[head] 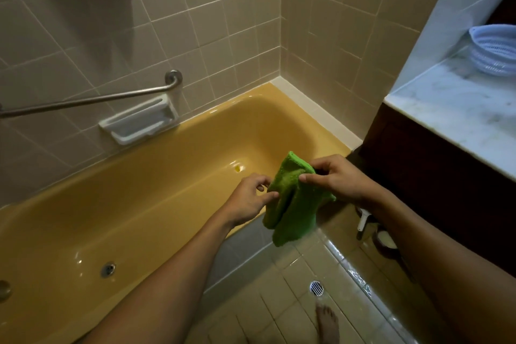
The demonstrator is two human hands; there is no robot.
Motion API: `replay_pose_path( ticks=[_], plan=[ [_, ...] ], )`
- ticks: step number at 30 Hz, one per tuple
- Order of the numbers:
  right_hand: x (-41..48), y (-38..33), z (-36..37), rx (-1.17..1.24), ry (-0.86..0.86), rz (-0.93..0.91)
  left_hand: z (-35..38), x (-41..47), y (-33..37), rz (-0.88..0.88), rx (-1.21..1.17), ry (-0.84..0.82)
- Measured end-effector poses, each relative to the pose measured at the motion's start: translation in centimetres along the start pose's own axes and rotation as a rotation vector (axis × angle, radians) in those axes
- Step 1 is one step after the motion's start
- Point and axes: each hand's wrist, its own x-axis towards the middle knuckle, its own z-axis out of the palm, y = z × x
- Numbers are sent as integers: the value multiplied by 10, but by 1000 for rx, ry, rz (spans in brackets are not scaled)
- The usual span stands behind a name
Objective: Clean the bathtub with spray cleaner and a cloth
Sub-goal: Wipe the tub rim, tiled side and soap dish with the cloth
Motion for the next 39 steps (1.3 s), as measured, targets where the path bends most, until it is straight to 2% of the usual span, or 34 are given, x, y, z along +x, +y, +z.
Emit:
replay_pose_path(
  ticks=[3,7,10,15,18,24,33,37,39],
  plan=[
    [-8,20,4,60,74,126,2,11,-11,17,-82,-17],
    [-9,57,3,338,111,288,16,33,-15,124,-42,-49],
    [-3,87,8,375,92,315,39,59,-23,165,11,-71],
    [9,187,21,494,220,335,88,124,-68,243,103,-120],
    [16,251,30,505,274,328,122,171,-109,281,245,-203],
    [44,377,48,447,516,246,178,271,-167,464,653,-356],
    [88,508,70,578,776,104,246,368,-194,780,1014,-162],
    [94,530,73,573,794,2,266,379,-200,1000,1316,102],
    [97,534,79,529,770,-30,272,382,-197,1001,1397,102]
  ],
)
